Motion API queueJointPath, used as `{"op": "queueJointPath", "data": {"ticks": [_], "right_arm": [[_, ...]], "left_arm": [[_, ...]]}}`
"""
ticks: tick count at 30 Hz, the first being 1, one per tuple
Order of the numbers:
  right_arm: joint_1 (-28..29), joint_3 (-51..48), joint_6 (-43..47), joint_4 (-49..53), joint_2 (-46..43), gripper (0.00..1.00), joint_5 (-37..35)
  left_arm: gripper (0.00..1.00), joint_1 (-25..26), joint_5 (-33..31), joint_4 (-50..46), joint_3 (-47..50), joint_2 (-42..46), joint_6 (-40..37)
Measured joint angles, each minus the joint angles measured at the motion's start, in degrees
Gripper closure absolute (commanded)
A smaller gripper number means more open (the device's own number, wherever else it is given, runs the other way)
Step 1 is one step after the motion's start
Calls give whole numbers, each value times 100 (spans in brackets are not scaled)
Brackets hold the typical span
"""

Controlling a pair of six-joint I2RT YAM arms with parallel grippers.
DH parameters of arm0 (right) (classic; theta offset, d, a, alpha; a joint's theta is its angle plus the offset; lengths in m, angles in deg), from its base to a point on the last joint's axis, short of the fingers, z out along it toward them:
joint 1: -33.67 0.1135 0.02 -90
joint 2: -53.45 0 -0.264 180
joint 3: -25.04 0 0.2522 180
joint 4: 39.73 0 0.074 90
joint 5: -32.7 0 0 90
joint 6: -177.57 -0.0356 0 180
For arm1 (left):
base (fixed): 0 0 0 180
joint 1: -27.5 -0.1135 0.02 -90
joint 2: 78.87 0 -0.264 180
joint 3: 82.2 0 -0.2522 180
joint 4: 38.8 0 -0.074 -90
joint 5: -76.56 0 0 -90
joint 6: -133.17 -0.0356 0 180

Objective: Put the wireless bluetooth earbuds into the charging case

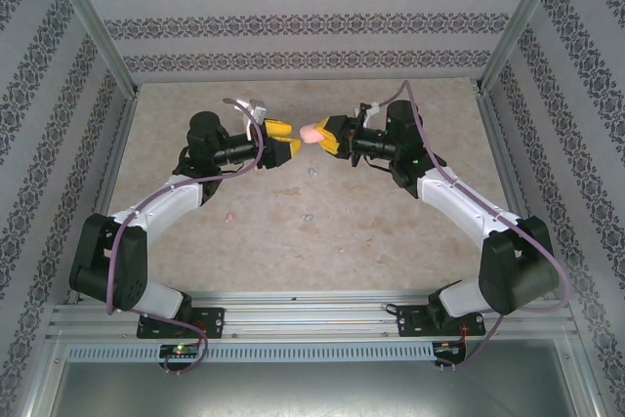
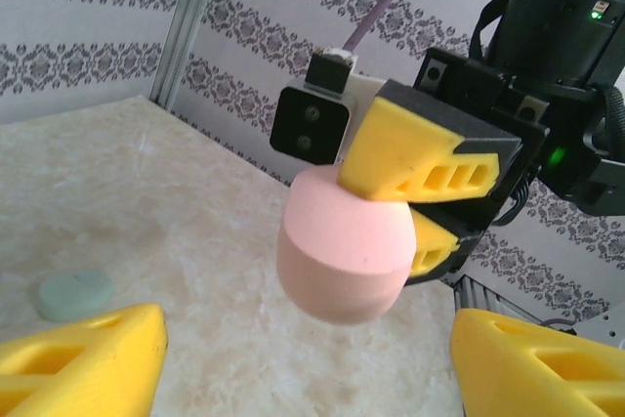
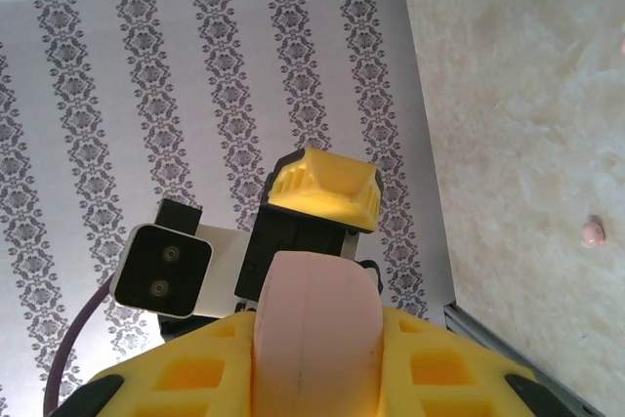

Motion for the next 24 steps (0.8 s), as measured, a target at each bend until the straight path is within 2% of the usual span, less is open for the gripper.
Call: {"op": "queueJointPath", "data": {"ticks": [15,24], "right_arm": [[160,4,-345,-428,92,82,-72],[157,7,-367,-481,92,82,-118]], "left_arm": [[45,214,61,514,-170,-380,155],[67,267,122,723,-221,-463,291]]}}
